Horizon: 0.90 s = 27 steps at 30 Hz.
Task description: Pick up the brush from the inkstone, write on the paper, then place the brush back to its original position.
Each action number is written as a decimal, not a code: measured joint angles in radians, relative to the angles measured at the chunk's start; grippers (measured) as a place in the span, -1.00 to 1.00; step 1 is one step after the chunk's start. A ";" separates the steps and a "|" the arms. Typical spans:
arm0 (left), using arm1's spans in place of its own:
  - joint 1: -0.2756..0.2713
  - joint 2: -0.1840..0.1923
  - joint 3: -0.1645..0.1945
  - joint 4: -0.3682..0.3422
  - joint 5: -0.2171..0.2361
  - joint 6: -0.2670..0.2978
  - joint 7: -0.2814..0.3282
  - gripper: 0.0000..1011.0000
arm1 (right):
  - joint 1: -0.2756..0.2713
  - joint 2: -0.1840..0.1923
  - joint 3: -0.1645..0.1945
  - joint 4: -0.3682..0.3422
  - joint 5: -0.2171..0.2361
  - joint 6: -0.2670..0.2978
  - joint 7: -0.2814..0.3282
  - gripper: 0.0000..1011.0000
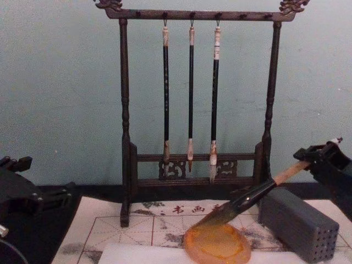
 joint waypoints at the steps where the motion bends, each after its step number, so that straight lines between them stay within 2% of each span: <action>1: 0.000 0.000 0.000 0.000 0.000 0.000 0.000 0.98 | 0.001 0.000 -0.002 0.002 0.000 -0.002 0.000 -0.64; 14: 0.000 0.000 0.000 0.000 0.000 0.000 0.000 0.98 | 0.013 -0.002 -0.024 0.017 -0.014 -0.023 -0.013 -0.64; 27: 0.000 0.000 0.000 0.000 0.000 0.000 0.000 0.98 | 0.021 -0.009 -0.029 0.030 -0.028 -0.027 -0.021 -0.64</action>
